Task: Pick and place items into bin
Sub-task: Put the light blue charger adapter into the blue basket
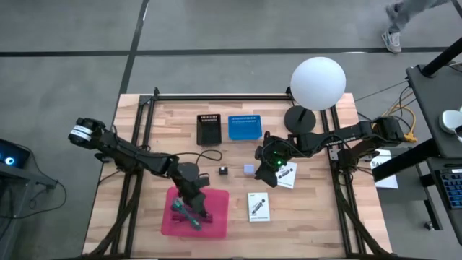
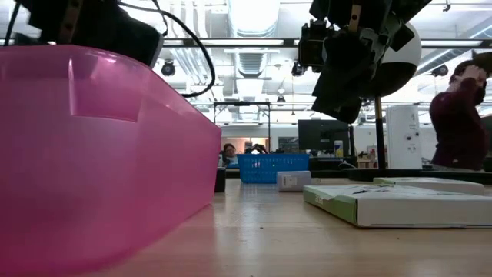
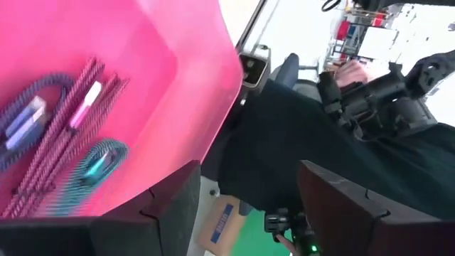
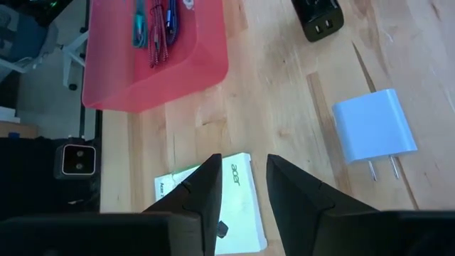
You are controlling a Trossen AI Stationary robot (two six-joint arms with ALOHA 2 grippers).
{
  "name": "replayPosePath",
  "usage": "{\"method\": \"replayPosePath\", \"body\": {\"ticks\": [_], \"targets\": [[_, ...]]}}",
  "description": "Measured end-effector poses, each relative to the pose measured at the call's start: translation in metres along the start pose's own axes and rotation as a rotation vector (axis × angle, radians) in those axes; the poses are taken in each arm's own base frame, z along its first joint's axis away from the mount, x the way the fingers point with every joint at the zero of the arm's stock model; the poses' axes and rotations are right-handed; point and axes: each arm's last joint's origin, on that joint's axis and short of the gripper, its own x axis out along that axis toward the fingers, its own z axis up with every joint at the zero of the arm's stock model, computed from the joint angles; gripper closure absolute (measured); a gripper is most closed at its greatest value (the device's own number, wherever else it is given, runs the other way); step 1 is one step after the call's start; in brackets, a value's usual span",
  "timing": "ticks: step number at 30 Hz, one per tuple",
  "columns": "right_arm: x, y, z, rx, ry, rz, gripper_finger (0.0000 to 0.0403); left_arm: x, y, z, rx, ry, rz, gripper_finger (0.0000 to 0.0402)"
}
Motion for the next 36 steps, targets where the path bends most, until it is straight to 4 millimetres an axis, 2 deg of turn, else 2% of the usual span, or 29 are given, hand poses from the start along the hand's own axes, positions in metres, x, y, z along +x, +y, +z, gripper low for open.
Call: {"method": "replayPosePath", "body": {"ticks": [6, 14, 18, 22, 28, 33, 36], "targets": [[0.000, 0.000, 0.000, -0.001, 0.000, 0.000, 0.0299, -0.007, -0.006, 0.013, 0.117, -0.099, -0.038, 0.0182], [0.000, 0.000, 0.000, 0.027, 0.000, -0.001, 0.0307, -0.019, -0.024, 0.030, 0.514, -0.412, -0.118, 0.0182], [0.000, 0.000, 0.000, 0.089, 0.000, -0.001, 0.0316, -0.026, -0.030, 0.033, 0.687, -0.608, -0.060, 0.0182], [0.000, 0.000, 0.000, 0.137, 0.001, -0.002, 0.0325, -0.037, -0.036, 0.034, 0.826, -0.820, 0.071, 0.0182], [-0.004, 0.000, -0.001, 0.190, -0.026, -0.051, 0.0338, -0.061, -0.050, 0.026, 0.993, -1.068, 0.230, 0.0182], [-0.015, 0.005, 0.008, 0.128, -0.180, -0.117, 0.0344, -0.087, -0.065, 0.010, 1.128, -1.173, 0.250, 0.0186], [-0.022, 0.012, 0.017, 0.052, -0.306, -0.104, 0.0344, -0.105, -0.070, 0.000, 1.182, -1.225, 0.250, 0.0203]]}}
